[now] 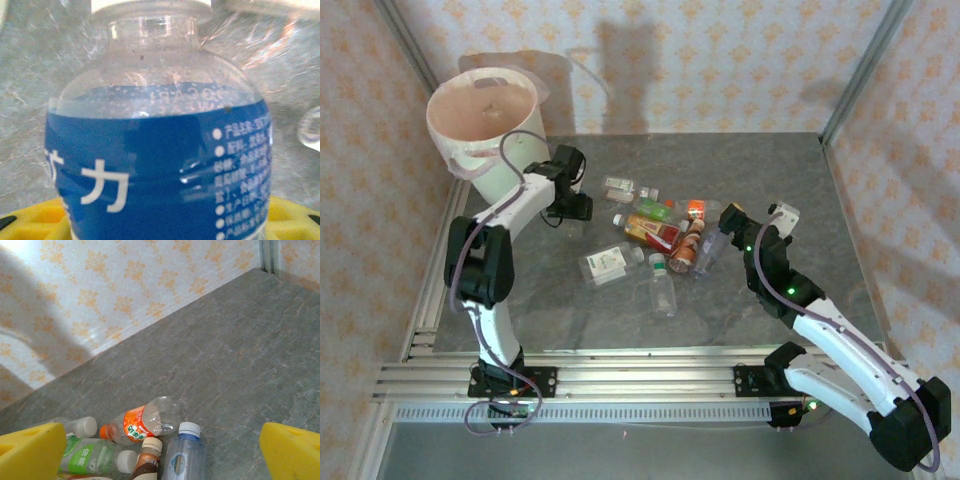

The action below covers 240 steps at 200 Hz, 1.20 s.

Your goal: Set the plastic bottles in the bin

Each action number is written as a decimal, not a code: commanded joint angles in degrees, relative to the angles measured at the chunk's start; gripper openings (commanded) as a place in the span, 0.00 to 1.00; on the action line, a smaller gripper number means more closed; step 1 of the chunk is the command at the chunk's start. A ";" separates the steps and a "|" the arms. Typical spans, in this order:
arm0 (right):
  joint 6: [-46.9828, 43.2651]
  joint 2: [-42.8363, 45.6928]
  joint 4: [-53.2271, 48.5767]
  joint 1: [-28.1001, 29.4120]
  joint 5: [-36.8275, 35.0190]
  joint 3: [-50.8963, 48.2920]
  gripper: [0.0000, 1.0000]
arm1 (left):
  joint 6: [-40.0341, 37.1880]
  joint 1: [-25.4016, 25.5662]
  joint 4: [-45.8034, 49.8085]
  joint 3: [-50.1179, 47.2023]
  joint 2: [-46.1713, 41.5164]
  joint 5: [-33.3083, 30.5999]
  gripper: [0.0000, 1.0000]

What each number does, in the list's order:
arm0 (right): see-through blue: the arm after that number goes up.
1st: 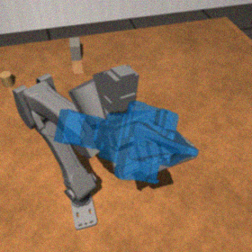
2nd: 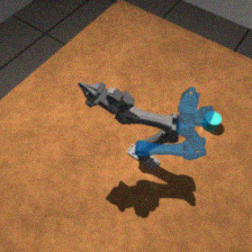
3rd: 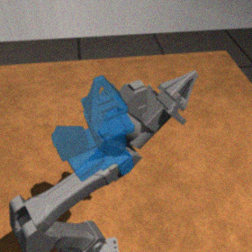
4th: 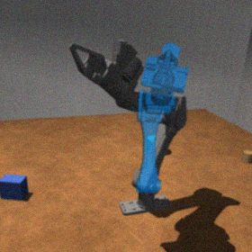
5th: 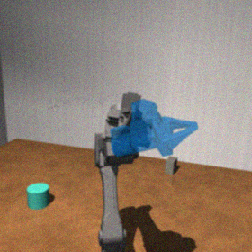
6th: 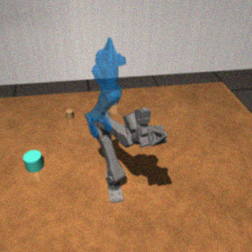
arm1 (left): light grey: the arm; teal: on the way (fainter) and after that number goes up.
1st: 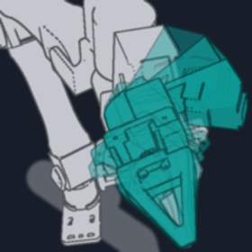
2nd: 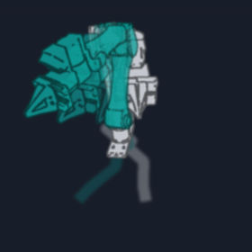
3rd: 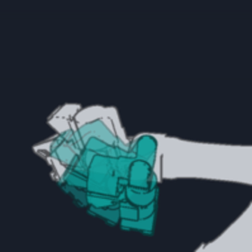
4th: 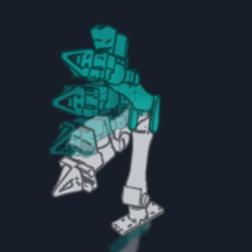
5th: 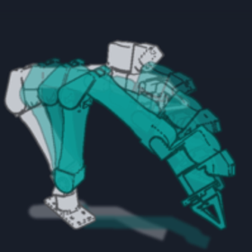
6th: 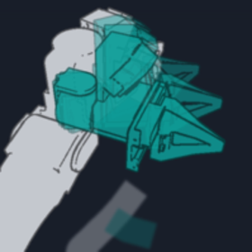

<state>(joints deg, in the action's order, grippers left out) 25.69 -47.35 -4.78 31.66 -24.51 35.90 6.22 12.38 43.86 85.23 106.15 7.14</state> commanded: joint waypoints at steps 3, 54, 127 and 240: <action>-3.90 1.58 4.74 -0.27 5.05 -2.06 0.99 | 0.13 0.93 -2.70 -1.87 -5.58 0.79 0.56; -15.88 0.65 11.43 -0.28 24.41 -2.07 0.99 | -0.95 5.18 -2.46 -1.52 -11.78 1.84 0.56; -17.22 -2.96 12.63 0.38 34.21 0.22 0.99 | 1.06 8.67 -5.09 4.13 -16.33 5.08 0.56; -16.02 -3.18 12.26 0.51 32.12 0.66 0.99 | -0.26 8.71 -11.14 16.51 -22.21 -11.84 0.54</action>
<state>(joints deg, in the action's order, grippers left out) 9.58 -50.68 6.09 31.83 8.16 34.63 7.03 21.02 37.15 98.80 85.97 4.93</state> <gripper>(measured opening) 0.992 0.546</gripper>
